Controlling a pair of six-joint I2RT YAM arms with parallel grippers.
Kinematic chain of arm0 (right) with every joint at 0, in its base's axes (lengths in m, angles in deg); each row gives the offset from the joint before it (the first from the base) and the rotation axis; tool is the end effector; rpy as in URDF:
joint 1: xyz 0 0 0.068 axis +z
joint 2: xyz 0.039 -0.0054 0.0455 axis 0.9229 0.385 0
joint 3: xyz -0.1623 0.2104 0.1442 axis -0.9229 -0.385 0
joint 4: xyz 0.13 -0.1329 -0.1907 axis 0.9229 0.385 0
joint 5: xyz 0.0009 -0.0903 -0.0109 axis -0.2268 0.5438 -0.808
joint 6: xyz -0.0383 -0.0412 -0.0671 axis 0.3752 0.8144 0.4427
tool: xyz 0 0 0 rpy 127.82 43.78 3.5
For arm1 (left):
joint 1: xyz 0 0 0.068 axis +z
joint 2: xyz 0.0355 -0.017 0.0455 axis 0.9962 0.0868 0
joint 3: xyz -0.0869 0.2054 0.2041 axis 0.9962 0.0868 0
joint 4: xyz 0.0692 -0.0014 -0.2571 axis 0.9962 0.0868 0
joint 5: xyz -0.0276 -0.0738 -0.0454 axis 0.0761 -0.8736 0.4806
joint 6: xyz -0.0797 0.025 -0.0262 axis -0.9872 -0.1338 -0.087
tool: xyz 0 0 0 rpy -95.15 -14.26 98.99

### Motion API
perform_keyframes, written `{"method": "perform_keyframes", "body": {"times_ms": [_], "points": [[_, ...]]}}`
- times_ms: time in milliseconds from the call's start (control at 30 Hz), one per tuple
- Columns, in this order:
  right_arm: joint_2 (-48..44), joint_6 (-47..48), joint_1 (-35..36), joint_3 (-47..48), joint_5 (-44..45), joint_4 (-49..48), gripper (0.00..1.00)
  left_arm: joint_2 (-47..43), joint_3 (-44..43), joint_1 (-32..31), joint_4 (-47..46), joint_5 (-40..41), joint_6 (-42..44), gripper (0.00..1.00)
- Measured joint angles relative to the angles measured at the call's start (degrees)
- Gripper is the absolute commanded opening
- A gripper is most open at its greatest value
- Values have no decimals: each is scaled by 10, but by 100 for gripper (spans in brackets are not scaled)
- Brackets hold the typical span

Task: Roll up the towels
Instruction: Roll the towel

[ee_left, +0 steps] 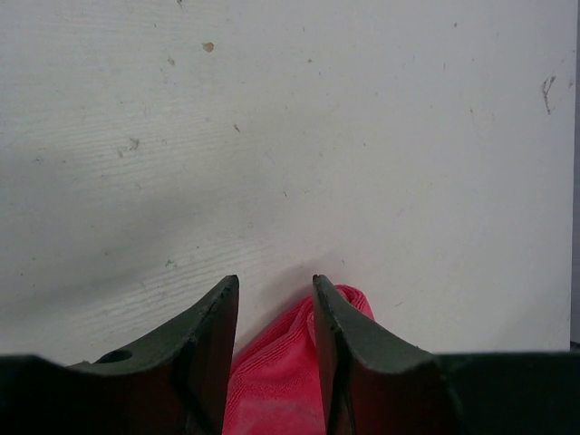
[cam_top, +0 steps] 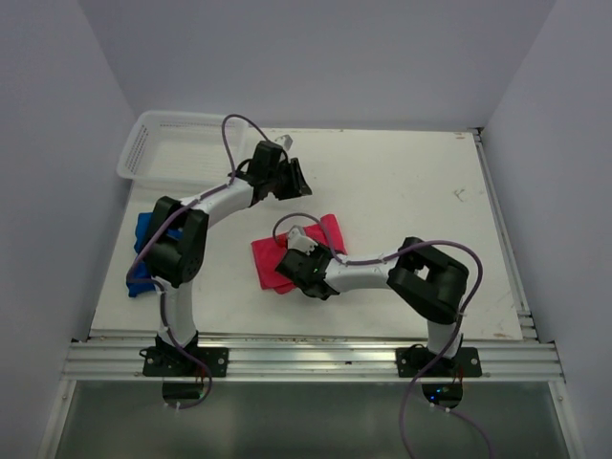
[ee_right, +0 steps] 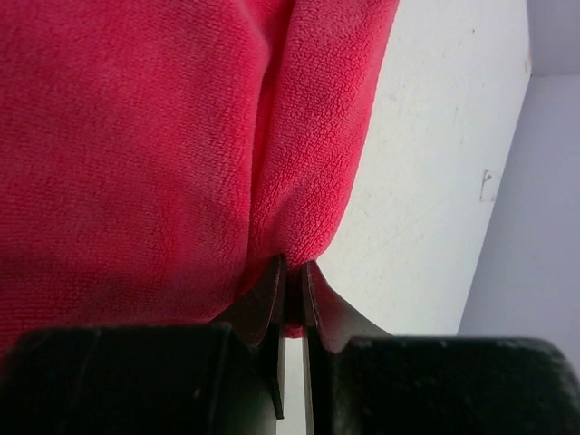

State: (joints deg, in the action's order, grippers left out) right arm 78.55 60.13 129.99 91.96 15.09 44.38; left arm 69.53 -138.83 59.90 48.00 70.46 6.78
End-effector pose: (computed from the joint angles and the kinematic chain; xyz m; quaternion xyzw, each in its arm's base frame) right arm 0.2266 0.2973 0.1404 -0.3337 0.8023 -0.2869 0.4034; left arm 0.4400 -0.2268 0.2038 -0.0375 0.9003 -0.3085 0.3048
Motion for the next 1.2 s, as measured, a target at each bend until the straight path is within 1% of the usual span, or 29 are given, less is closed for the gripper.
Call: {"method": "perform_keyframes", "body": {"times_ms": [167,333,467,600,767,967,1200], "points": [[45,36,26,30,27,18,0,-4,0,0,0,-8,0,42],[80,63,38,56,41,41,0,-10,2,0,0,-16,0,41],[93,74,38,68,43,55,0,-21,11,0,-2,-25,0,41],[102,78,38,76,46,63,0,-32,19,0,-6,-36,0,37],[105,80,38,79,46,66,0,-36,21,-5,-13,-56,1,37],[110,82,38,82,46,68,0,-33,21,-36,-20,-91,14,36],[110,82,38,82,46,69,0,2,9,-68,-16,-140,33,36]]}}
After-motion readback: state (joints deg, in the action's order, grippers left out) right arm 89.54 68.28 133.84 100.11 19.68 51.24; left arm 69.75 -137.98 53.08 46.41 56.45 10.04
